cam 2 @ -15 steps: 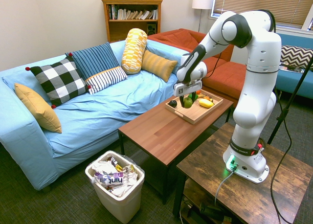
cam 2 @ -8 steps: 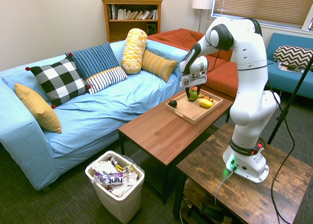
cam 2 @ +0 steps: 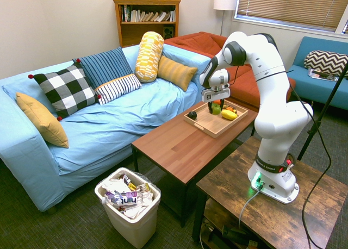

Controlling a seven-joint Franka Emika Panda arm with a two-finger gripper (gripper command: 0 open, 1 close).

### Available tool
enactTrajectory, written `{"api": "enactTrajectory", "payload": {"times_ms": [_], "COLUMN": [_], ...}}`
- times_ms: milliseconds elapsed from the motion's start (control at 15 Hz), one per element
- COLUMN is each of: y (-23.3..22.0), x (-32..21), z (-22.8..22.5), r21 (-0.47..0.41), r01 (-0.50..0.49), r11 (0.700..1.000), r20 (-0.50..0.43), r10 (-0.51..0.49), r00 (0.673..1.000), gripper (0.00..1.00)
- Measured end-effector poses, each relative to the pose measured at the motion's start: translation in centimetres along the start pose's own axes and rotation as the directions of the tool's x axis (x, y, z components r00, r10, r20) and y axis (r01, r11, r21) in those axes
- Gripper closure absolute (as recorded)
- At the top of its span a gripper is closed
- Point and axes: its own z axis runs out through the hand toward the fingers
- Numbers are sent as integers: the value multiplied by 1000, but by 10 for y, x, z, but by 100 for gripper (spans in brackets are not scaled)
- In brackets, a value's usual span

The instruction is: Put the apple in the tray

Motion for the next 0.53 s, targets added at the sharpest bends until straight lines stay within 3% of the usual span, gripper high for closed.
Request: {"api": "enactTrajectory", "payload": {"times_ms": [400,467,533], "y": [-9,-10,-11], "x": [-4,-2,-2], "z": [43,44,45], "r21": [-19,-15,-13], "r01": [6,8,10], "r11": [1000,1000,1000], "r20": [41,38,39], "r10": [-5,-8,-10], "r00": [999,999,999], "gripper": [100,0,0]}}
